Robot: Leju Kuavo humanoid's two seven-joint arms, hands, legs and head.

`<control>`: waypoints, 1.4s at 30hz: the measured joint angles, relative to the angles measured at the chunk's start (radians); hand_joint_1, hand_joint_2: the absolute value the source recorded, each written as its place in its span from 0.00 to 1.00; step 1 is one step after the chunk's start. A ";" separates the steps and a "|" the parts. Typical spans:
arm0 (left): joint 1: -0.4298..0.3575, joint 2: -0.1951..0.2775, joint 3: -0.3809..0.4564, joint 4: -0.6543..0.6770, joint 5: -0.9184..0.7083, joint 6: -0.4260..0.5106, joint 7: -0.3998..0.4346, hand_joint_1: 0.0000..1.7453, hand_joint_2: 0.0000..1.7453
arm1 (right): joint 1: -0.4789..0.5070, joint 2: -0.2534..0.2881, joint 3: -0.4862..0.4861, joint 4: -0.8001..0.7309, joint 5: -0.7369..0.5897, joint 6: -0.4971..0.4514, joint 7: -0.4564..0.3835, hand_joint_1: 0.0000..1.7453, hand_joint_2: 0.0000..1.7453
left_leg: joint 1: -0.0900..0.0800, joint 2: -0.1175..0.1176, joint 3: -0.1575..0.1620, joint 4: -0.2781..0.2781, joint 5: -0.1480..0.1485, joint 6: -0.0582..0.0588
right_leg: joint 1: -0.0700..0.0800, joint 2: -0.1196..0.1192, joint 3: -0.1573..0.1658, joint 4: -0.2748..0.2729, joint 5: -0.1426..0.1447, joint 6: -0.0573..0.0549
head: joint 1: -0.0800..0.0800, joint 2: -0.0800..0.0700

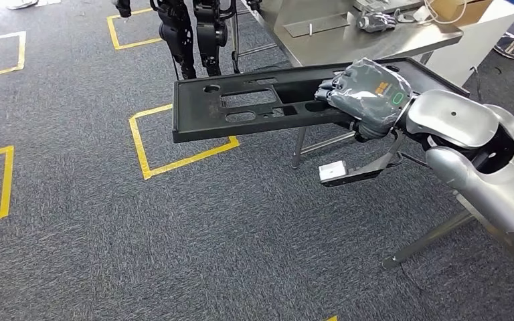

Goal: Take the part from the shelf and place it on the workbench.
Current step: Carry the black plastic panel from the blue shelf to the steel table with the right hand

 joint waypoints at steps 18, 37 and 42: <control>-0.006 -0.002 0.016 0.000 -0.009 0.002 0.003 0.00 1.00 | 0.017 -0.032 0.000 -0.001 -0.005 -0.006 0.003 1.00 1.00 | 0.005 0.141 0.006 0.056 -0.073 -0.036 | -0.005 -0.174 0.006 0.001 -0.010 -0.011 | 0.005 0.000; 0.003 -0.003 0.021 0.000 -0.010 0.004 0.007 0.00 1.00 | 0.037 -0.044 0.002 0.002 -0.008 -0.017 0.003 1.00 1.00 | 0.000 0.079 0.002 -0.016 0.008 0.018 | -0.003 -0.157 -0.131 0.265 -0.130 0.025 | 0.010 0.000; 0.002 -0.005 0.022 0.000 -0.013 0.004 0.008 0.00 1.00 | 0.041 -0.045 0.002 0.003 -0.008 -0.020 0.004 1.00 1.00 | -0.004 0.147 0.015 -0.004 -0.015 0.002 | 0.002 -0.229 -0.010 0.049 -0.021 0.023 | 0.009 0.000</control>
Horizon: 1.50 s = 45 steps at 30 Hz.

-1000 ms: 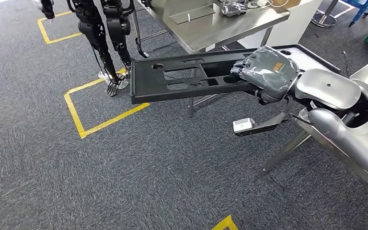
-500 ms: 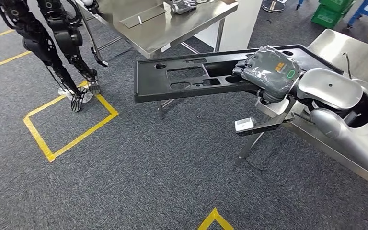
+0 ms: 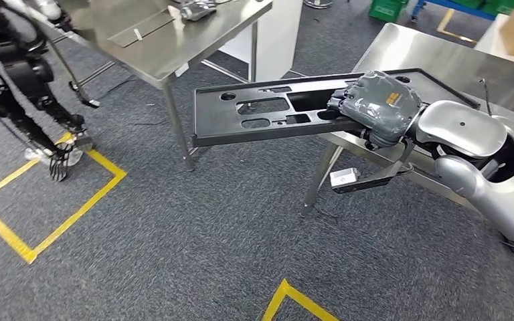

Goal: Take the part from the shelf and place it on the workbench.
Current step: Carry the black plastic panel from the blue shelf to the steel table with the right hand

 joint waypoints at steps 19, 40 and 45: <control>-0.003 0.004 0.009 0.000 -0.014 0.006 0.000 0.00 1.00 | 0.014 -0.006 0.000 0.000 0.000 -0.004 0.002 1.00 1.00 | 0.008 -0.165 -0.016 0.009 0.011 -0.009 | -0.009 0.212 0.003 -0.043 0.019 -0.018 | -0.002 0.000; -0.008 0.001 0.020 0.000 -0.017 0.003 0.003 0.00 1.00 | 0.028 -0.010 0.000 0.008 0.020 -0.015 0.004 1.00 1.00 | 0.009 -0.076 -0.097 0.238 -0.134 -0.042 | -0.004 0.086 0.029 -0.058 0.011 -0.048 | 0.004 0.000; -0.006 0.002 0.025 0.000 -0.023 0.005 0.006 0.00 1.00 | 0.028 -0.005 0.000 0.010 0.063 -0.014 -0.002 1.00 1.00 | 0.008 -0.090 -0.057 0.101 -0.014 -0.035 | 0.000 0.130 0.028 -0.046 0.005 -0.045 | 0.004 0.000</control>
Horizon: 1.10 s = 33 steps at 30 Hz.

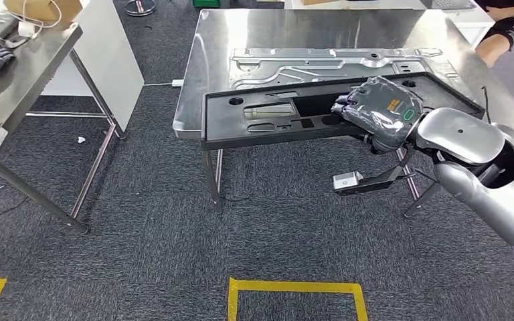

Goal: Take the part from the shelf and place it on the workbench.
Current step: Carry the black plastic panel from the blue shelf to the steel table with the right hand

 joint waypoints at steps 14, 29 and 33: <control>-0.003 0.000 0.011 0.000 -0.014 -0.012 0.004 0.00 1.00 | -0.075 0.048 0.045 0.026 0.013 0.055 -0.016 1.00 1.00 | 0.002 0.010 0.037 -0.105 0.041 0.037 | -0.012 -0.064 -0.083 0.193 -0.071 0.053 | 0.002 0.000; -0.005 0.007 0.027 0.000 -0.035 -0.023 0.009 0.00 1.00 | -0.294 0.209 0.209 0.134 -0.096 0.146 0.019 1.00 1.00 | -0.003 0.025 0.034 -0.110 0.043 0.021 | 0.003 -0.064 -0.002 0.003 -0.009 0.014 | 0.000 0.000; -0.007 0.008 0.040 0.000 -0.043 -0.019 0.013 0.00 1.00 | -0.380 0.270 0.253 0.192 -0.149 0.162 0.038 1.00 1.00 | -0.003 0.026 0.034 -0.112 0.045 0.011 | 0.004 -0.064 -0.004 0.004 -0.008 0.012 | 0.001 0.000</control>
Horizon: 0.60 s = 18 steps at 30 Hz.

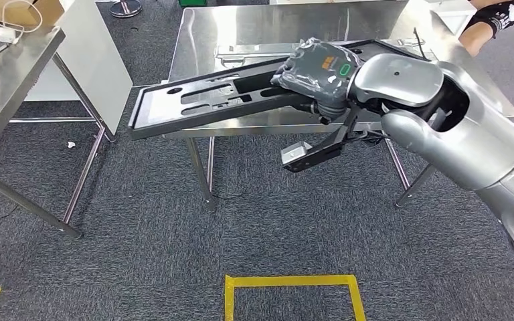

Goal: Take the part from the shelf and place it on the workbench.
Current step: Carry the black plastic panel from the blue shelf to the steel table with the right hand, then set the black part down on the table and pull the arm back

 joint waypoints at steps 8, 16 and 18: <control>0.001 0.000 0.009 0.000 -0.007 0.011 0.011 0.00 1.00 | -0.073 0.051 0.047 0.053 -0.011 0.005 0.005 1.00 1.00 | 0.000 -0.001 -0.001 0.001 0.002 -0.006 | 0.001 -0.002 0.001 0.000 0.001 0.000 | 0.000 0.000; 0.001 0.000 0.016 0.000 -0.011 0.011 0.018 0.00 1.00 | -0.118 0.062 0.075 0.079 -0.039 0.027 0.018 1.00 1.00 | -0.001 -0.001 -0.003 0.004 0.002 -0.006 | -0.001 -0.002 0.001 0.000 0.003 0.002 | 0.000 0.000; 0.001 0.000 0.018 0.000 -0.013 0.011 0.022 0.00 1.00 | -0.128 0.063 0.079 0.084 -0.046 0.031 0.019 1.00 1.00 | -0.002 -0.001 -0.003 0.005 0.002 -0.006 | -0.001 -0.002 0.001 0.000 0.003 0.003 | 0.000 0.000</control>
